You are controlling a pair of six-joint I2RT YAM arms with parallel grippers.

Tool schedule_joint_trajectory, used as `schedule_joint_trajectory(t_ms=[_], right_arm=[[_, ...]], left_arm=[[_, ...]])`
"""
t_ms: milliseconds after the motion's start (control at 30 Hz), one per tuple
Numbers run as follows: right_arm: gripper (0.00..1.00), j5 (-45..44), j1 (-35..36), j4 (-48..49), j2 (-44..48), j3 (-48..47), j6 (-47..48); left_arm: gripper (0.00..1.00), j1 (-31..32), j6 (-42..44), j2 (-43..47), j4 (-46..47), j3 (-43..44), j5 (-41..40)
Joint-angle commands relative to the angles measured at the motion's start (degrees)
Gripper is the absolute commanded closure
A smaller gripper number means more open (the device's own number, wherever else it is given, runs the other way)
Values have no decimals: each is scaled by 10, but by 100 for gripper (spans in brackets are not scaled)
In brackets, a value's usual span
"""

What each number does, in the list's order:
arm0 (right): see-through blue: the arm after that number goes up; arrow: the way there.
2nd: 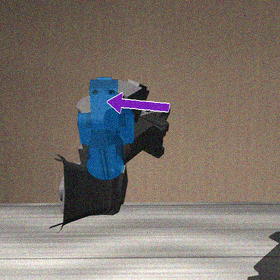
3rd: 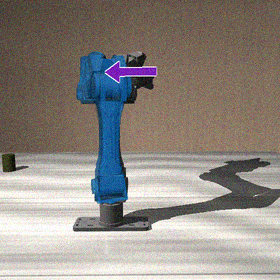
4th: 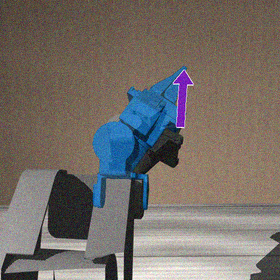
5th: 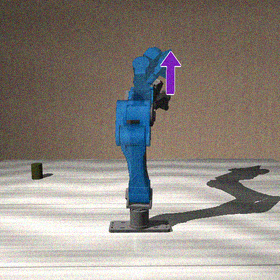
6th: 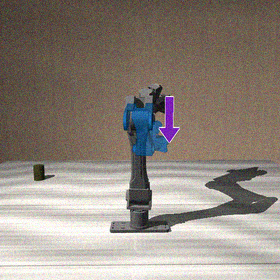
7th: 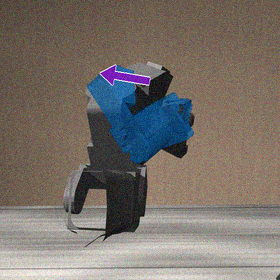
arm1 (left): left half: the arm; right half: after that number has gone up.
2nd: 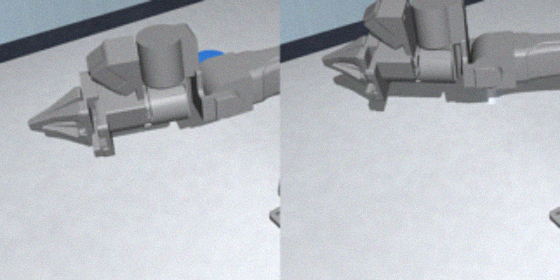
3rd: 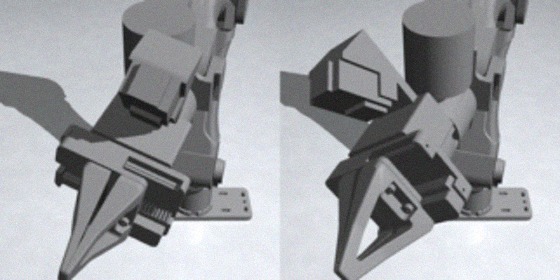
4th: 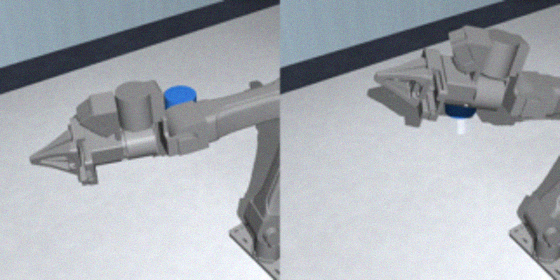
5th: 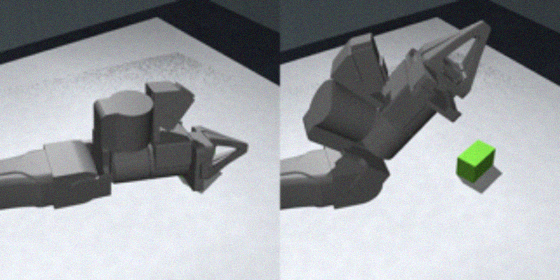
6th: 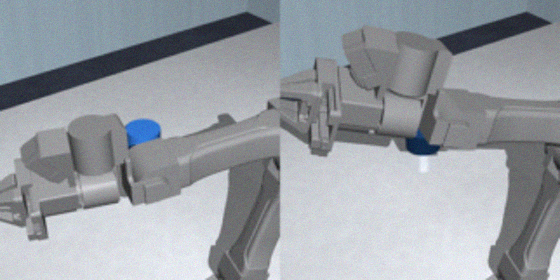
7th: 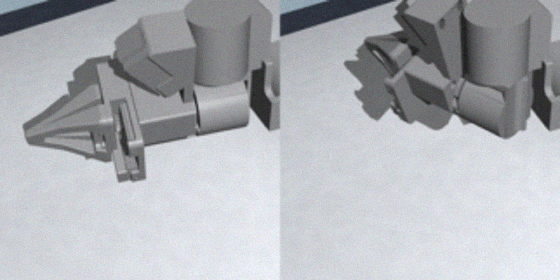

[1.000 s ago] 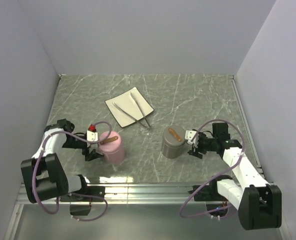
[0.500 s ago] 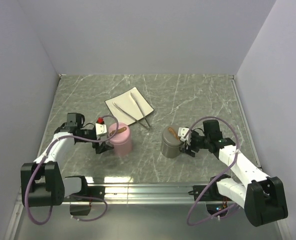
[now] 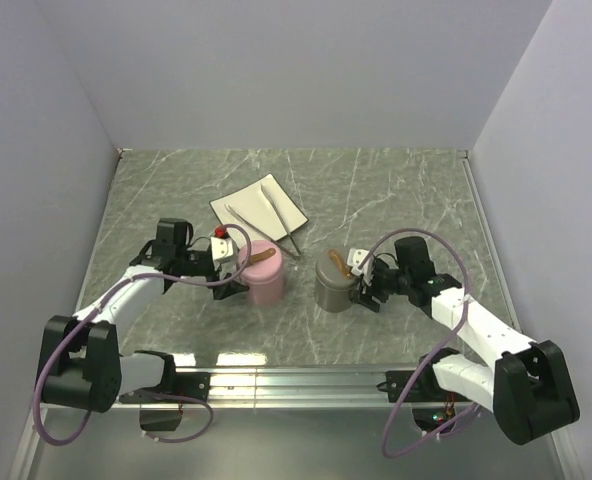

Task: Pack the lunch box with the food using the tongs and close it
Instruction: Move the packing box to the center of the board.

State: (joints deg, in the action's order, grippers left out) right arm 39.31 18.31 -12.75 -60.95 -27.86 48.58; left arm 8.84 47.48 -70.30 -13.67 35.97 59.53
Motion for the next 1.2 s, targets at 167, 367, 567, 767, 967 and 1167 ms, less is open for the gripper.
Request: schedule_joint_trajectory(t_ms=[167,367,567,767,967,1167], right_arm=[[24,-13,21,62,-20,-41,-52],[23,-23,27,74,-30,-48,-60],[23,-42,27,14,-16,-58,-31],[23,-62,24,-96,81,-52,-5],[23,-76,9,-206,171,-83,-22],[24,-107,9,-273,124,-239,-135]], left_arm=[[8,35,-91,-6,90,8,-14],[7,36,-89,13,64,0,-28],[7,34,-72,62,-14,-5,-48],[10,-36,-45,109,-165,18,-17],[17,-134,17,141,-345,103,3],[32,-111,-161,145,-306,221,-53]])
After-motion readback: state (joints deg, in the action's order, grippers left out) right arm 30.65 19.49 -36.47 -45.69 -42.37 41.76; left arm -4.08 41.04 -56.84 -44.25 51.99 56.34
